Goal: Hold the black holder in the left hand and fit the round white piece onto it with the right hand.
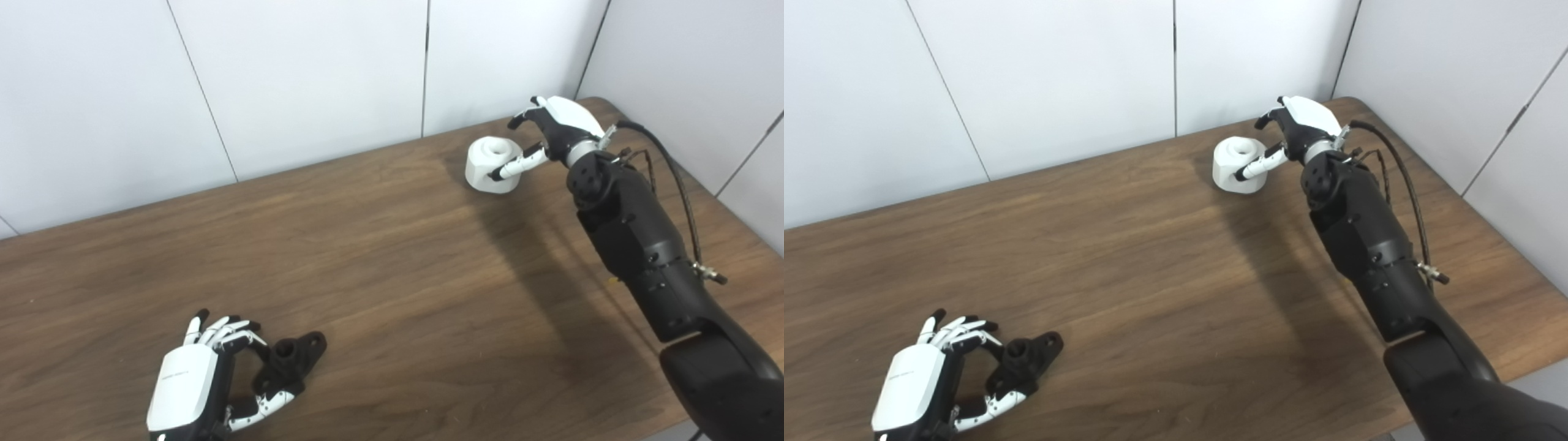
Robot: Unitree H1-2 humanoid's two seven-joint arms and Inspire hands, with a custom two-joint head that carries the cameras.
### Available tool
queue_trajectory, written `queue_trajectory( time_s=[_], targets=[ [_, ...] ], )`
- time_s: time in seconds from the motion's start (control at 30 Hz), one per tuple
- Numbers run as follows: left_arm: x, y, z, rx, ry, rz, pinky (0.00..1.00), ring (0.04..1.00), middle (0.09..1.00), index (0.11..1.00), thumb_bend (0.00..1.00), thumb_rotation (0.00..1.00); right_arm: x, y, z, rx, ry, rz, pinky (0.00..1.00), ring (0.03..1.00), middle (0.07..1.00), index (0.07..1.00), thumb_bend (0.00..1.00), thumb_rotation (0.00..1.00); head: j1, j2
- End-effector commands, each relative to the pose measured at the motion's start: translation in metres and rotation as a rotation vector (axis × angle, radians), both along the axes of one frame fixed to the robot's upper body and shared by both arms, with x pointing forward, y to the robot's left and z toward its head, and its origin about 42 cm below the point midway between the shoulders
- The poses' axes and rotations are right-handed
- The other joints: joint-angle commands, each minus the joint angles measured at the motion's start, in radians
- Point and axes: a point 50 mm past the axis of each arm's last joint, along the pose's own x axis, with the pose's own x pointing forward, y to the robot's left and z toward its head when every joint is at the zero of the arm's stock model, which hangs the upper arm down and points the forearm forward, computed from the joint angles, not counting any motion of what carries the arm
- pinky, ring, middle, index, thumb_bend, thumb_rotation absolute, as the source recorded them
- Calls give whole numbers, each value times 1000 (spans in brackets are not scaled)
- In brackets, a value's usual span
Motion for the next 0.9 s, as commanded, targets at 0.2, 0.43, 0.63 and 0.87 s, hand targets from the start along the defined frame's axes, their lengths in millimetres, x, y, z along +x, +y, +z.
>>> queue_trajectory(
  time_s=[0.2, 0.43, 0.63, 0.87],
  targets=[
    [2, 5, -5, 42, 10, 17, 1000, 855, 758, 484, 523, 47, 8, -4, 31, -32, -85, 0, 1000, 1000, 1000, 748, 917, 317, 3, 1],
    [1, 5, -4, 43, 14, 21, 1000, 857, 762, 484, 523, 47, 7, -3, 28, -40, -100, 12, 1000, 1000, 993, 717, 880, 289, 7, 5],
    [2, 5, -4, 47, 12, 19, 1000, 859, 762, 484, 523, 47, 6, -3, 28, -28, -125, 6, 1000, 1000, 973, 668, 857, 287, 6, 7],
    [2, 6, -4, 44, 9, 21, 1000, 856, 760, 484, 523, 48, 5, -7, 26, -30, -132, -1, 1000, 1000, 951, 645, 853, 274, 8, 9]
  ],
)
